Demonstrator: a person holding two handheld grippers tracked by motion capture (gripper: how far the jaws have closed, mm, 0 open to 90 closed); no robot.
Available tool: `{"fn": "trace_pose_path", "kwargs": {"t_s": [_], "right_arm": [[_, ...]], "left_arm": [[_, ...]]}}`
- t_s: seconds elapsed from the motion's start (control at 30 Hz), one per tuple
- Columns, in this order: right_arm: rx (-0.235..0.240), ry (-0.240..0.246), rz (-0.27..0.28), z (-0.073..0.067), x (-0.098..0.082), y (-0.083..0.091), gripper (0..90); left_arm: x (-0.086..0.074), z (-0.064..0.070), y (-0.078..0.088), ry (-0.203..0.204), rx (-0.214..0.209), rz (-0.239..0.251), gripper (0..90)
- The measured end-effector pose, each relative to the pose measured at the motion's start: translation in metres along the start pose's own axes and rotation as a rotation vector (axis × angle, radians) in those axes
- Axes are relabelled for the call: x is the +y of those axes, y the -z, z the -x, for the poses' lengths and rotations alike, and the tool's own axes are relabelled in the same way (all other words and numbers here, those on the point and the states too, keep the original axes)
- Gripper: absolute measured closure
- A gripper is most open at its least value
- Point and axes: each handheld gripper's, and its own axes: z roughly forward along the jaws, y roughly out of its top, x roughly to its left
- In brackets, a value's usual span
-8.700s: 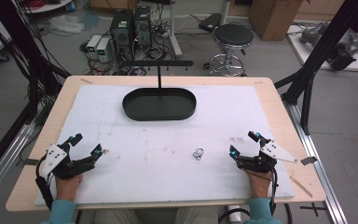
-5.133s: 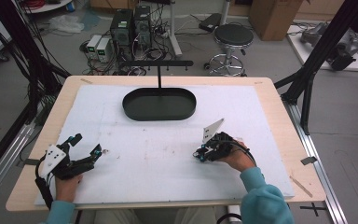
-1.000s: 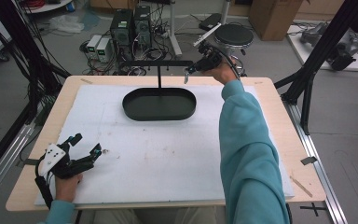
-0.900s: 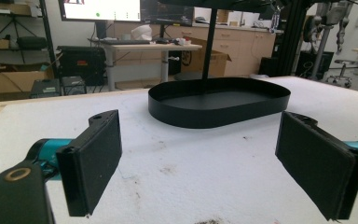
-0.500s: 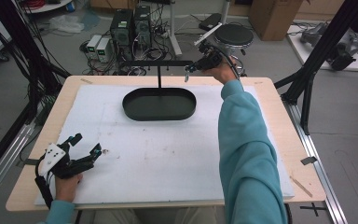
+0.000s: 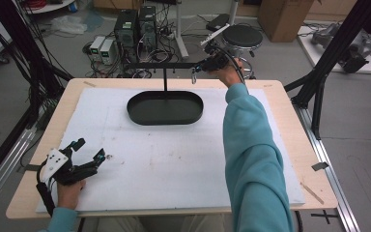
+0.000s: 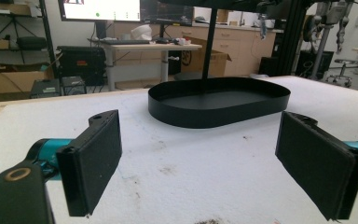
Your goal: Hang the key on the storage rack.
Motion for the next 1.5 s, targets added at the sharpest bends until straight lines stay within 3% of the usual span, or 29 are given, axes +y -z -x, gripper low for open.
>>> {"fn": "trace_pose_path", "kwargs": {"t_s": [0.03, 0.13, 0.2, 0.27, 0.43, 0.57, 0.83, 1.0, 1.13, 1.2, 1.3, 1.5], "right_arm": [[-0.002, -0.001, 0.005, 0.000, 0.000, 0.001, 62.4], [-0.031, -0.053, 0.027, 0.001, -0.002, 0.007, 33.7], [-0.030, -0.086, 0.053, 0.001, -0.005, 0.013, 15.7], [-0.059, -0.095, 0.101, -0.002, -0.009, 0.023, 1.9], [-0.066, -0.071, 0.191, -0.010, -0.022, 0.051, 0.7], [-0.047, -0.092, 0.261, -0.019, -0.046, 0.076, 0.7], [-0.016, -0.067, 0.399, -0.060, -0.133, 0.120, 0.7], [-0.014, -0.104, 0.481, -0.085, -0.189, 0.124, 0.7], [-0.019, -0.132, 0.516, -0.101, -0.220, 0.122, 0.7], [-0.021, -0.130, 0.558, -0.109, -0.237, 0.120, 0.7], [-0.043, -0.117, 0.575, -0.117, -0.256, 0.116, 0.7], [-0.072, -0.177, 0.649, -0.129, -0.297, 0.107, 0.7]], "left_arm": [[0.000, 0.000, 0.000, 0.001, 0.001, 0.000, 14.9], [0.000, -0.001, 0.000, 0.001, 0.001, -0.001, 14.9], [0.000, -0.001, 0.000, 0.001, 0.002, -0.001, 14.9], [0.000, 0.000, 0.000, 0.004, 0.002, -0.001, 14.9], [0.000, 0.000, 0.000, 0.001, 0.001, 0.002, 14.9], [0.000, 0.001, 0.001, -0.010, 0.001, 0.005, 14.9], [0.000, 0.001, 0.000, -0.011, 0.004, 0.009, 14.8], [0.000, 0.002, 0.000, -0.014, 0.007, 0.009, 14.9], [0.000, 0.002, 0.001, -0.019, 0.005, 0.008, 14.8], [0.000, 0.002, 0.000, -0.019, 0.005, 0.008, 14.9], [0.000, 0.002, 0.000, -0.013, 0.007, 0.007, 14.8], [0.000, 0.002, 0.000, -0.016, 0.008, -0.001, 14.9]]}}
